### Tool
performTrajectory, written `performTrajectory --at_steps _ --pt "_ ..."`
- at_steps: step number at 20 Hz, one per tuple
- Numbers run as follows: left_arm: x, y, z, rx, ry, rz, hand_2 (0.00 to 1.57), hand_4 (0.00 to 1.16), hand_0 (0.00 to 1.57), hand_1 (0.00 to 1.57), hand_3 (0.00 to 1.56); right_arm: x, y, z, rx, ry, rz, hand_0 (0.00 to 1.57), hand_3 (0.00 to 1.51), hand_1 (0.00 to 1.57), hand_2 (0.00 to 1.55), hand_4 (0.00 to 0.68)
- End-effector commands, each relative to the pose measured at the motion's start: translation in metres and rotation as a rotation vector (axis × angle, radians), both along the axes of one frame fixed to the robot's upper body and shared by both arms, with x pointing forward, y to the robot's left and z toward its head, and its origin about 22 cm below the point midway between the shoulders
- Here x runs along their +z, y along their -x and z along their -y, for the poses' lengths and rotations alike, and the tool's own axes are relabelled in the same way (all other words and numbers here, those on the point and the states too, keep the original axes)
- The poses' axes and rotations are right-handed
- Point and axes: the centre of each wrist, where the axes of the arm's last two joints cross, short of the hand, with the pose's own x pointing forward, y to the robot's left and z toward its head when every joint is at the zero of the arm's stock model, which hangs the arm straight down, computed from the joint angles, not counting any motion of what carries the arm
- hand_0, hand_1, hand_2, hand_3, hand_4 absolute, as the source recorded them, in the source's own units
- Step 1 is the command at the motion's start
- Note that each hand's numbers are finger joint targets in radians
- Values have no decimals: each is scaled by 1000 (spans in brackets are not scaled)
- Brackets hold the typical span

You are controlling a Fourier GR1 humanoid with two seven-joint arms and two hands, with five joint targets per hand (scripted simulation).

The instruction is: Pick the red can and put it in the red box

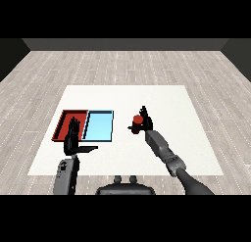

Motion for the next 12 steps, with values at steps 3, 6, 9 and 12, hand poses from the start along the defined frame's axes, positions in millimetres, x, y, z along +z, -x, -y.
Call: performTrajectory --at_steps 3,6,9,12 --pt "13 2 11 -18 -20 6 0 0 0 0 0 1 0 -2 -38 5 -26 0 121 0 350 0" --pt "-28 11 -9 -12 -6 -9 0 0 0 0 0 17 -10 -10 -69 38 -46 1470 1434 1470 1469 579" --pt "3 2 5 -13 -11 -13 0 0 0 0 0 4 -2 -7 -75 106 -22 1488 1441 1488 1466 663" --pt "11 2 -5 -8 -43 8 0 0 0 0 0 6 -3 0 -64 138 -12 1494 1437 1494 1464 667"
